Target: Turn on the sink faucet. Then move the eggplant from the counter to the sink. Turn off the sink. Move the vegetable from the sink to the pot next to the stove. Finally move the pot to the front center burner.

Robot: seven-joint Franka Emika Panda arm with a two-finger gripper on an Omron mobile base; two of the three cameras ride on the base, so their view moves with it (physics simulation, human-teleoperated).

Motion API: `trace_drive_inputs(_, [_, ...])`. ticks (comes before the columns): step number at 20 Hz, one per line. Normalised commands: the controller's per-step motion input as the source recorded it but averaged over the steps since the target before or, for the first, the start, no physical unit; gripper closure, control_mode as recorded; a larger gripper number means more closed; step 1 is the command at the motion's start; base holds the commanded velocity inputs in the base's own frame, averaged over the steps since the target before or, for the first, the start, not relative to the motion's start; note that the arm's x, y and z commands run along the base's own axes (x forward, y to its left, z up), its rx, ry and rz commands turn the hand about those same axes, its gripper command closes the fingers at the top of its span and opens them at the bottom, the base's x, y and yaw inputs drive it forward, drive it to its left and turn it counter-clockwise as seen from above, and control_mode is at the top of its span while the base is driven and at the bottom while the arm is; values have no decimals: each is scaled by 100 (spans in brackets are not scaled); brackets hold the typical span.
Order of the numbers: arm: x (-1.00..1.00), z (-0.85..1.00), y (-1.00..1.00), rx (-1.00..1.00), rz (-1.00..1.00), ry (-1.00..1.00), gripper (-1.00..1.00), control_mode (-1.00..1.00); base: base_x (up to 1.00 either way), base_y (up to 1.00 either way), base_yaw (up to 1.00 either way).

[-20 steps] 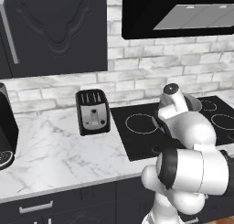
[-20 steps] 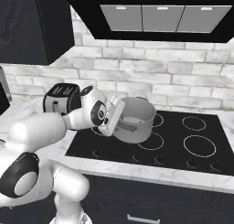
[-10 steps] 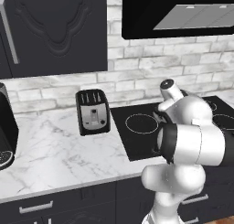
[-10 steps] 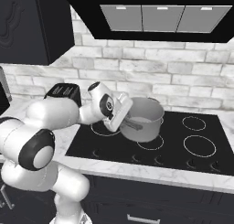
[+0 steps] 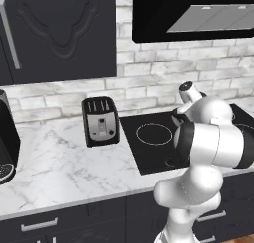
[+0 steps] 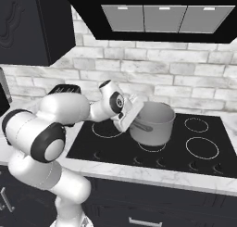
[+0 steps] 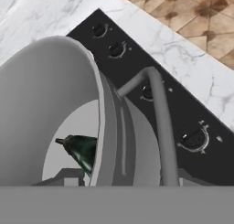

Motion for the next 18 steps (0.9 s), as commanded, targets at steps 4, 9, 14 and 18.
trace_drive_inputs(4, [0,-25,3,-7,-7,0,100,-100,0,0,0])
trace_drive_inputs(9, [-1,-29,1,-4,-2,-1,100,-100,0,0,0])
trace_drive_inputs(14, [-11,-38,2,0,0,-9,100,-100,0,0,0])
trace_drive_inputs(18, [-7,-34,1,0,0,-12,100,-100,0,0,0])
